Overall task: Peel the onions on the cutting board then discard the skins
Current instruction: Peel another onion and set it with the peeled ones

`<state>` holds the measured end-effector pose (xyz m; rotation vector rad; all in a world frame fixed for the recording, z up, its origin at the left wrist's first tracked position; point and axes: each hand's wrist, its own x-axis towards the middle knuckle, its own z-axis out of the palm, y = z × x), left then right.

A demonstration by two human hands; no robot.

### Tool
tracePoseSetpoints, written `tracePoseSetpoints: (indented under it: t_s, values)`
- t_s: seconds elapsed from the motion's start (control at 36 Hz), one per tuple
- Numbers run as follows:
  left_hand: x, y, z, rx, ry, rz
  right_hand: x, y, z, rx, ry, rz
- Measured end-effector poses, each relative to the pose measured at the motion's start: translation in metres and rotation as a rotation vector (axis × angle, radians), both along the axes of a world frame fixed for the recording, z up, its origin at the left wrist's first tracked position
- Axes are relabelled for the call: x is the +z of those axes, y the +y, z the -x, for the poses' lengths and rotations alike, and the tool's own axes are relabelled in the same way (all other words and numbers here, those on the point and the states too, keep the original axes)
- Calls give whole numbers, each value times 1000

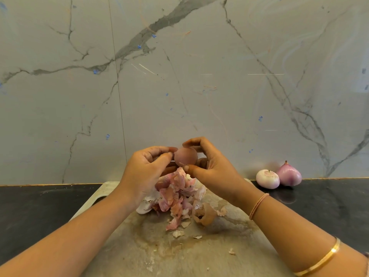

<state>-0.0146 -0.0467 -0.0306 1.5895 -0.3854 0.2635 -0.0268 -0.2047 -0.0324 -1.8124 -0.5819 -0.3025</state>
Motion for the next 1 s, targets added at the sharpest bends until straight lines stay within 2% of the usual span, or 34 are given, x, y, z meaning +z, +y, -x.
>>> tracePoseSetpoints:
  t_s: [0.14,0.39,0.72,0.89,1.0]
  values:
    - [-1,-2,-1,46,-53,-50,0,0,-1,-39,-48,35]
    - [-1,-2,-3,87,-1,7,1,-1,-1,-39,-45,-2]
    - [-7,2,-13,220,-36,-104,0,-1,0,-32,-36,4]
    - [-8,11,-19,313,-61,-130,3,-6,-2,28,50,-138]
    - [-7,15,-21,339,-108,-215,3,-7,-5,77,157,-286]
